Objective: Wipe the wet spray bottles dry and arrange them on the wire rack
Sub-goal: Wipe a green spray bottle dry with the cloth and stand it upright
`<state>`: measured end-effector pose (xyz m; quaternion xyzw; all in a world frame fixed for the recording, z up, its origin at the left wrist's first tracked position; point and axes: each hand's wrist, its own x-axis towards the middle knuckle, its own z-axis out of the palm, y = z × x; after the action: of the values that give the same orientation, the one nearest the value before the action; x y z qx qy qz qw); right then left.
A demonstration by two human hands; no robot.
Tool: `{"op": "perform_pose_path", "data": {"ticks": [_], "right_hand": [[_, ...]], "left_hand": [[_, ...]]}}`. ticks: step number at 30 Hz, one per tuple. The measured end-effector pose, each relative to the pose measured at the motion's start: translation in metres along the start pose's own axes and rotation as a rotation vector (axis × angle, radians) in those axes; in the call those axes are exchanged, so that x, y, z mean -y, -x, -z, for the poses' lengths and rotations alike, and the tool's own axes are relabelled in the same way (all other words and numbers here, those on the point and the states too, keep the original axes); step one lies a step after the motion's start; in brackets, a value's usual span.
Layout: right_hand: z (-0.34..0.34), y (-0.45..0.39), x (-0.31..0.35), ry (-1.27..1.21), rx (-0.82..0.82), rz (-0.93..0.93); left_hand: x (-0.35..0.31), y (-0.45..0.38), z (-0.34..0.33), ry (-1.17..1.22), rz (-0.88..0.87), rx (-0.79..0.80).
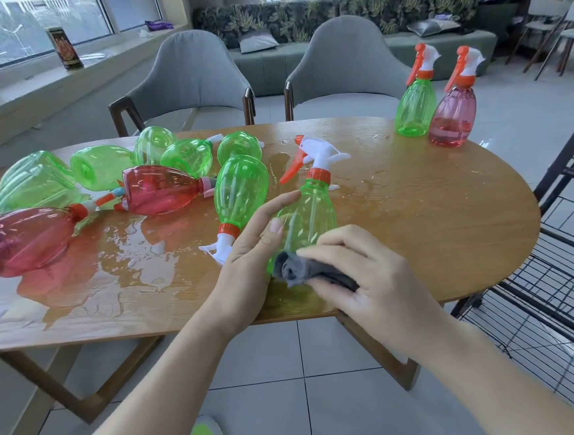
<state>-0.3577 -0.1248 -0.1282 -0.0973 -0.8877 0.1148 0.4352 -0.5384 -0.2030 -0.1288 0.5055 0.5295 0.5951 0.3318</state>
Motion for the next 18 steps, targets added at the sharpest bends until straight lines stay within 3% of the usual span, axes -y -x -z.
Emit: {"op": "perform_pose_path", "data": {"ticks": [7,10,14,18], "right_hand": [[0.016,-0.021,-0.017,-0.072,-0.309,-0.353],[0.013,-0.017,-0.023,-0.108,-0.264,-0.406],[0.008,-0.007,-0.015,-0.136,-0.158,-0.333],[0.009,-0.008,-0.014,-0.091,-0.154,-0.300]], "left_hand": [[0.003,0.001,0.001,0.031,-0.005,0.075],[0.005,-0.001,0.003,0.047,-0.012,0.072],[0.003,0.000,0.003,-0.019,-0.034,0.049],[-0.004,0.002,-0.003,-0.057,-0.062,0.059]]}}
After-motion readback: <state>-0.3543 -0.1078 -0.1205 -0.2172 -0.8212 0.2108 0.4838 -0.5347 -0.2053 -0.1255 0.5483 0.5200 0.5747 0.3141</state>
